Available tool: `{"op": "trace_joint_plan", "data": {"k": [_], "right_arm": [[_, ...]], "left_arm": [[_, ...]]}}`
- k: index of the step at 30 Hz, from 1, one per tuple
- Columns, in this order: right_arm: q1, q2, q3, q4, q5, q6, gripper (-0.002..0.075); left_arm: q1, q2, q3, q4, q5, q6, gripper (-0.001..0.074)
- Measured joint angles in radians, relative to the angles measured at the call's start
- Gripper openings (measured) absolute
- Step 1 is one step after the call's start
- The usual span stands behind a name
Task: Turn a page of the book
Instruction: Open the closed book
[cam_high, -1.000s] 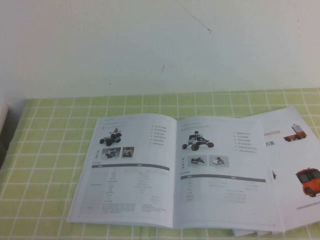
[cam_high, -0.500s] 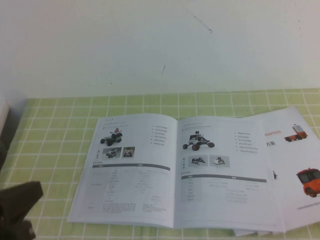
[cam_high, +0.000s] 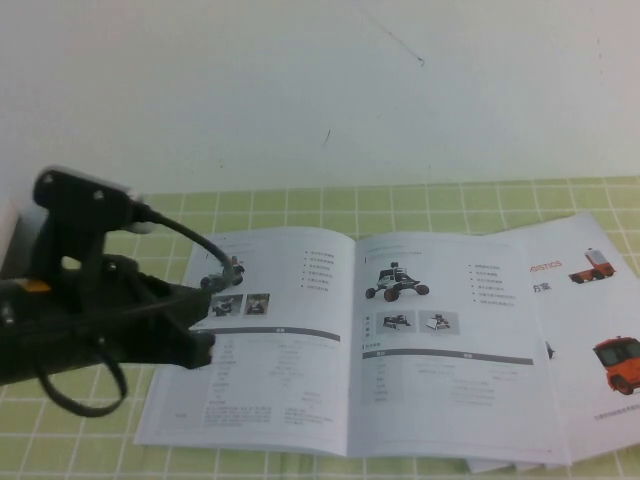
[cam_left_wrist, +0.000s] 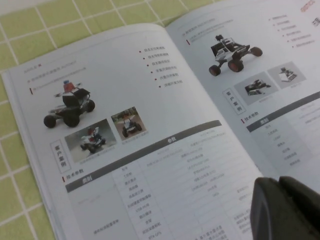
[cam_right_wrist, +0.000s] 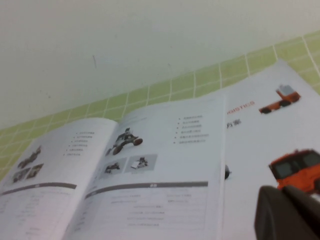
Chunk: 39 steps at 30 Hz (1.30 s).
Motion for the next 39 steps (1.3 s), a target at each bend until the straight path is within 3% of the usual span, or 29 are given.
{"op": "trace_joint_plan", "data": {"k": [4, 10, 13, 21, 28, 32, 39], "right_arm": [[0.0, 0.067, -0.12, -0.08, 0.049, -0.106, -0.0003], [0.0, 0.254, -0.332, -0.379, 0.135, -0.171, -0.0003], [0.0, 0.355, -0.433, -0.443, 0.23, -0.176, -0.0003], [0.0, 0.56, -0.612, -0.307, 0.228, -0.198, -0.0003], [0.008, 0.784, -0.75, -0.393, 0.394, -0.214, -0.0003], [0.051, 0.884, -0.788, -0.405, 0.415, -0.197, -0.0003], [0.203, 1.017, -0.797, -0.414, 0.459, -0.184, -0.0003]], "left_arm": [[-0.068, 0.131, -0.009, 0.018, -0.116, 0.002, -0.0004], [-0.076, 0.311, -0.036, -0.002, -0.197, 0.002, -0.0004], [-0.076, 0.383, -0.042, -0.028, -0.248, 0.002, -0.0004], [-0.076, 0.522, -0.045, -0.135, -0.312, 0.038, -0.0004], [-0.076, 0.541, -0.059, -0.233, -0.266, 0.123, -0.0004], [-0.106, 0.542, -0.114, -0.258, -0.192, 0.19, -0.0004], [-0.22, 0.567, -0.157, -0.275, -0.263, 0.274, -0.0004]]}}
